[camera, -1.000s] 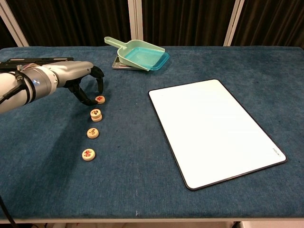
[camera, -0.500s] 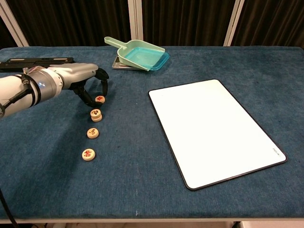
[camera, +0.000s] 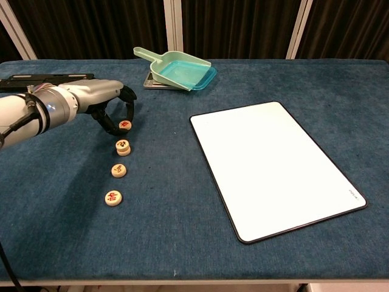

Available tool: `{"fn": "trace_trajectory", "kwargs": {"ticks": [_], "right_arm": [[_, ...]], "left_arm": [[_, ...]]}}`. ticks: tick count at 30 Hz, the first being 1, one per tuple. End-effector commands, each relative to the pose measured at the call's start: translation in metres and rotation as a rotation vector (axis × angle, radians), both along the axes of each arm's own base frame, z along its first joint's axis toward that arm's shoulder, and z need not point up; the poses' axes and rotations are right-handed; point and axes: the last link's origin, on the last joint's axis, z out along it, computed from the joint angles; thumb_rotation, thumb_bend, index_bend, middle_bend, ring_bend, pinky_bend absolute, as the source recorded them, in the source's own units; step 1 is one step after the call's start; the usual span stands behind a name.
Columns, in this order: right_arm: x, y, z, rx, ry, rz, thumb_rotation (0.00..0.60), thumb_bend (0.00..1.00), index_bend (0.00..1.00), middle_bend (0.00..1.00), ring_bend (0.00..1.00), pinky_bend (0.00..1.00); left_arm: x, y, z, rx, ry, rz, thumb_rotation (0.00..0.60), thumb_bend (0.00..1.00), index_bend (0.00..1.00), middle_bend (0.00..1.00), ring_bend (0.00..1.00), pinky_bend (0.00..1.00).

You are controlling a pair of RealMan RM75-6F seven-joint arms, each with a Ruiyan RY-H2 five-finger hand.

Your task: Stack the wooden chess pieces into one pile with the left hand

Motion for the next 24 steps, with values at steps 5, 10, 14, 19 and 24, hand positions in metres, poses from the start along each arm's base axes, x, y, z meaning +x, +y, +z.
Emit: {"fn": "trace_trajectory", "kwargs": {"ticks": [5, 10, 14, 19, 24], "right_arm": [[0.001, 0.000, 0.000, 0.001, -0.002, 0.007, 0.600, 0.19, 0.00, 0.04, 0.00, 0.04], [0.000, 0.001, -0.001, 0.004, -0.004, 0.009, 0.600, 0.19, 0.00, 0.04, 0.00, 0.04], [-0.002, 0.001, -0.002, 0.006, -0.007, 0.006, 0.600, 0.19, 0.00, 0.04, 0.00, 0.04], [-0.001, 0.002, -0.002, 0.007, -0.006, 0.013, 0.600, 0.19, 0.00, 0.04, 0.00, 0.04], [-0.001, 0.003, -0.002, 0.004, -0.007, 0.011, 0.600, 0.19, 0.00, 0.04, 0.00, 0.04]], "left_arm": [[0.007, -0.005, 0.022, 0.041, -0.017, -0.060, 0.600, 0.42, 0.53, 0.09, 0.00, 0.00], [0.016, -0.024, 0.034, 0.027, -0.031, -0.122, 0.600, 0.41, 0.54, 0.09, 0.00, 0.00], [0.020, -0.043, 0.035, -0.020, -0.028, -0.150, 0.600, 0.40, 0.54, 0.09, 0.00, 0.00], [0.024, -0.055, 0.027, -0.068, -0.029, -0.148, 0.600, 0.38, 0.53, 0.09, 0.00, 0.00], [0.024, -0.059, 0.021, -0.081, -0.023, -0.141, 0.600, 0.37, 0.53, 0.09, 0.00, 0.00]]}}
